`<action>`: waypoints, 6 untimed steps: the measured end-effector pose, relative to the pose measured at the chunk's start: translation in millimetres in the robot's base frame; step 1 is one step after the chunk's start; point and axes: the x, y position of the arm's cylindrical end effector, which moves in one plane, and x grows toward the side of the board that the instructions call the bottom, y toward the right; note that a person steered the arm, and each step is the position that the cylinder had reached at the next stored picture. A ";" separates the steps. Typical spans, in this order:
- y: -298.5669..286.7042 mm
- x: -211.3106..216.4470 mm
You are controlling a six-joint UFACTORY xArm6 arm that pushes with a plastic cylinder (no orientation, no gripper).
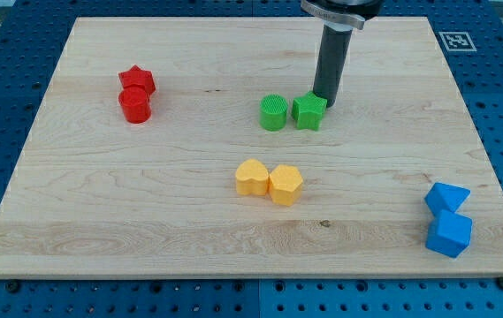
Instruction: Slide your arm bottom right to the green star
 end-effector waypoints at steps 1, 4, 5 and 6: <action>15.6 6.0; 30.1 7.8; 53.6 8.2; 62.1 29.4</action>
